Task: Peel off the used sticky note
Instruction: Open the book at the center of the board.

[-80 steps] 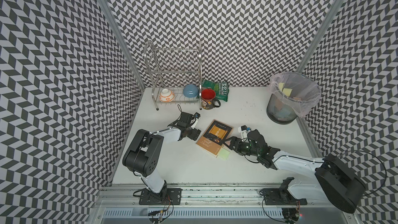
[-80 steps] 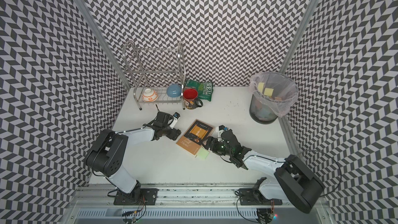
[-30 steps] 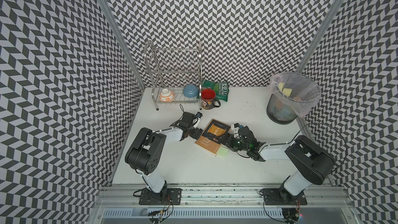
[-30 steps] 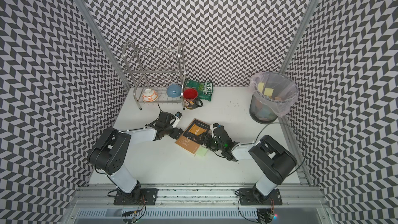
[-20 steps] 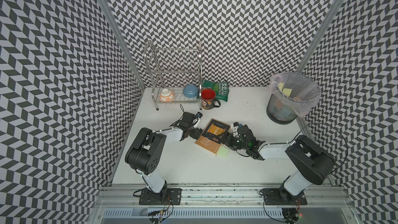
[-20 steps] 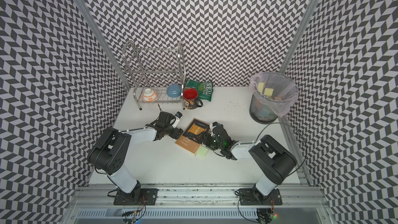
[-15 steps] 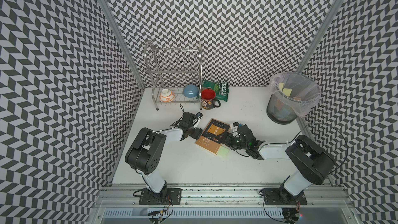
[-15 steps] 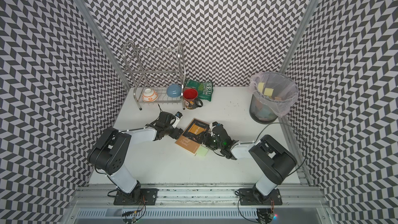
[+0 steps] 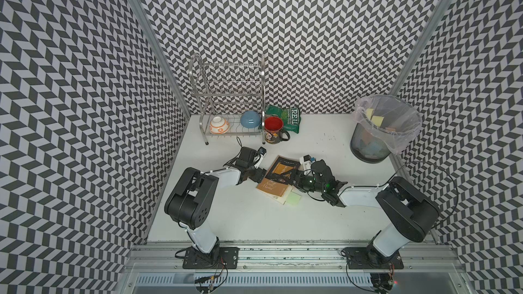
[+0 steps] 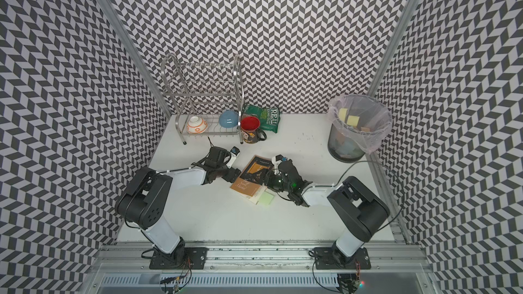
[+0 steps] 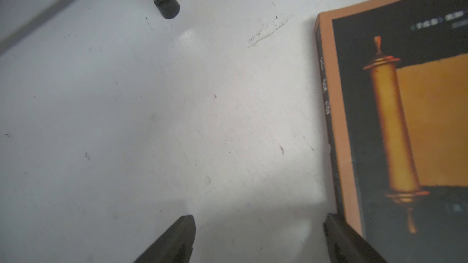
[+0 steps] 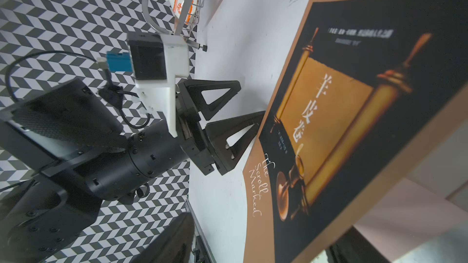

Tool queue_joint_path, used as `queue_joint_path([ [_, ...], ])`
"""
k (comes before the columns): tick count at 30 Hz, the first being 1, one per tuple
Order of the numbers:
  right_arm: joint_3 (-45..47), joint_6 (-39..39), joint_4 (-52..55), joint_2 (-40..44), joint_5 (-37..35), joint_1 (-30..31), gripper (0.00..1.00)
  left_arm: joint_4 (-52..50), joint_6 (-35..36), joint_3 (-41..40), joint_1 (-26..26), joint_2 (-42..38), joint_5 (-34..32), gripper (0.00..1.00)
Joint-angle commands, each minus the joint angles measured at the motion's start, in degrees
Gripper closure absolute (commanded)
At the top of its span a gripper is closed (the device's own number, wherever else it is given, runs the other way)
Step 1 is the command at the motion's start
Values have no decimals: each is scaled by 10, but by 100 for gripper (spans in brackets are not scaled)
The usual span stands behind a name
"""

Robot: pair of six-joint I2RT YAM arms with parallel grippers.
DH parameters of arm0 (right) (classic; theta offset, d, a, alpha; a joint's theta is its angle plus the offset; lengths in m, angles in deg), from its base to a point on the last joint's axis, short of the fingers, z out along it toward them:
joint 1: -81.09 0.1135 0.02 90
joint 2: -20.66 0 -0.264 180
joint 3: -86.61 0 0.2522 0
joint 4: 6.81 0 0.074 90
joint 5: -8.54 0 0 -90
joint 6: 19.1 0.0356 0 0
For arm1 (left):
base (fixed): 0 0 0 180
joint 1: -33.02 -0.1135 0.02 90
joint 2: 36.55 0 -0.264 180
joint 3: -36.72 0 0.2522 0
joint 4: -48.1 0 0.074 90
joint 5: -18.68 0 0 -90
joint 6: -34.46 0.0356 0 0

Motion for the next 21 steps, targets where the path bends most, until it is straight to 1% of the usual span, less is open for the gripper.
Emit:
queue_joint_path([
  [1, -15, -23, 18, 15, -3, 1, 18, -36, 9, 0, 7, 22, 1, 17],
  [10, -15, -24, 31, 16, 0, 1, 19, -37, 10, 2, 9, 26, 1, 17],
  [14, -23, -34, 52, 25, -12, 1, 19, -37, 10, 3, 9, 26, 2, 17],
  [21, -18, -29, 58, -5, -15, 0, 19, -40, 10, 6, 9, 31, 2, 17],
])
